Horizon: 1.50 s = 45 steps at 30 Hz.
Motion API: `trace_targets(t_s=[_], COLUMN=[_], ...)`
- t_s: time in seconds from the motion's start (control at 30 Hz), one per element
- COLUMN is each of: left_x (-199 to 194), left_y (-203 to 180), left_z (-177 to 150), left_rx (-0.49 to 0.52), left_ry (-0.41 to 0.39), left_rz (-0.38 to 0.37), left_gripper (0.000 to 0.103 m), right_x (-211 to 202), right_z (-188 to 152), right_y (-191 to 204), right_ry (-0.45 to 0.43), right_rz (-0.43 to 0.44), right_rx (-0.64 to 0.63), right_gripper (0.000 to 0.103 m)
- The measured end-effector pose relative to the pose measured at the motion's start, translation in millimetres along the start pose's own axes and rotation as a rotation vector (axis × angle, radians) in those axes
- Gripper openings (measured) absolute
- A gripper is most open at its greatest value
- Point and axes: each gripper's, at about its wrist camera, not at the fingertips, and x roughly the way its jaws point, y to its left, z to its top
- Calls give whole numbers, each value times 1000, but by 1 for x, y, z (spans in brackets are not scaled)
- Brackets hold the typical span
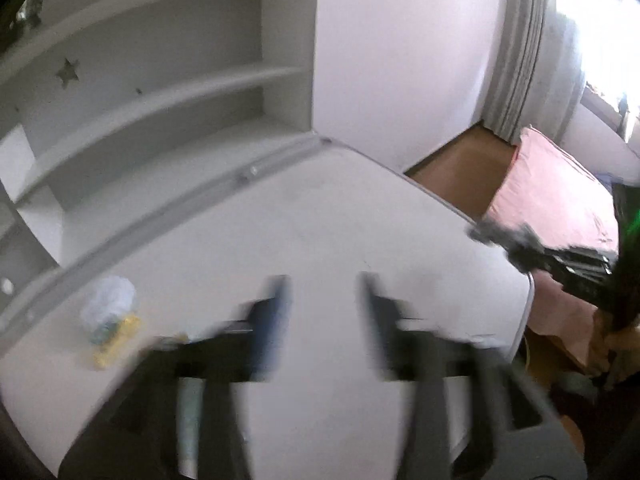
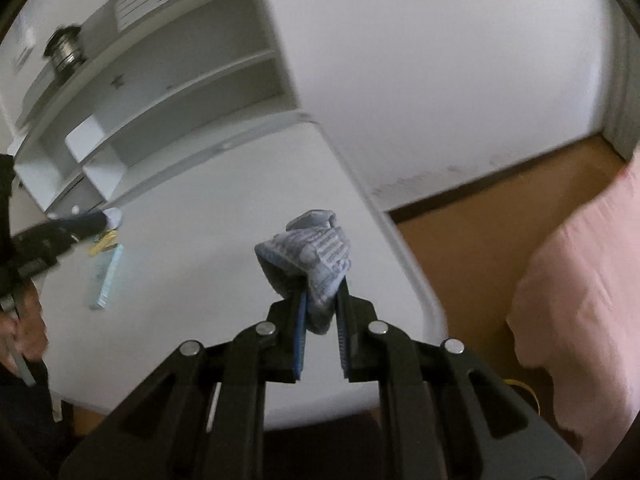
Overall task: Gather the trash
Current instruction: 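Grasp the light-blue Nanjing cigarette box with the left tool while the right grasps the grey glove, then carry the cigarette box and glove over the bin and open both tools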
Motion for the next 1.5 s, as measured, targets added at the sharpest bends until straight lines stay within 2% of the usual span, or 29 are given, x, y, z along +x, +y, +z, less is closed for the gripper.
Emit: trace_targets(t_s=[0.03, 0.07, 0.1, 0.2, 0.3, 0.37, 0.53, 0.63, 0.67, 0.7, 0.73, 0.77, 0.83, 0.9, 1.03, 1.1, 1.23, 1.37, 1.47, 1.5], left_x=[-5, -10, -10, 1, 10, 14, 29, 39, 42, 45, 48, 49, 51, 56, 65, 72, 82, 98, 112, 119], left_y=[3, 8, 13, 29, 44, 56, 83, 88, 89, 92, 94, 93, 88, 78, 13, -40, -144, -253, -313, -323], left_z=[1, 1, -1, -10, -28, -39, -69, -73, -74, -73, -73, -73, -68, -62, -40, -25, -10, -16, -27, -30], left_rx=[11, 34, 52, 89, 79, 49, -120, -160, -169, -176, -184, -195, -172, -164, -95, -16, 154, 303, 386, 403], left_ry=[-15, -35, -23, 54, 129, 158, 241, 264, 270, 277, 286, 281, 278, 269, 230, 203, 170, 186, 207, 215], left_rz=[25, 69, 88, 148, 200, 211, 225, 247, 257, 255, 245, 230, 241, 222, 92, -8, -163, -348, -448, -467], left_gripper=[91, 91, 92, 92, 92, 92, 92, 91, 83, 71, 64, 60, 59, 59, 58, 58, 58, 58, 58, 58], right_x=[-4, -7, -9, -13, -15, -20, -30, -32, -35, -37, -40, -42, -48, -53, -63, -65, -60, -52, -46, -43], right_z=[-5, -9, -13, -22, -28, -33, -41, -46, -49, -51, -53, -55, -61, -68, -86, -96, -120, -149, -172, -179], right_y=[-6, -12, -14, -22, -27, -31, -43, -54, -61, -66, -72, -78, -88, -101, -130, -148, -187, -220, -242, -249], right_ry=[-1, -4, -9, -18, -24, -27, -33, -32, -33, -36, -40, -42, -49, -54, -61, -47, 43, 106, 153, 172], right_rz=[-5, -8, -10, -6, -7, -10, -38, -61, -70, -79, -86, -99, -120, -139, -193, -243, -356, -401, -423, -423], right_rx=[11, 19, 25, 50, 71, 82, 92, 111, 126, 140, 151, 161, 180, 208, 283, 325, 438, 538, 590, 605], right_gripper=[14, 14, 14, 14, 14, 14, 14, 14, 14, 14, 14, 14, 14, 14, 14, 14, 14, 14, 14, 14])
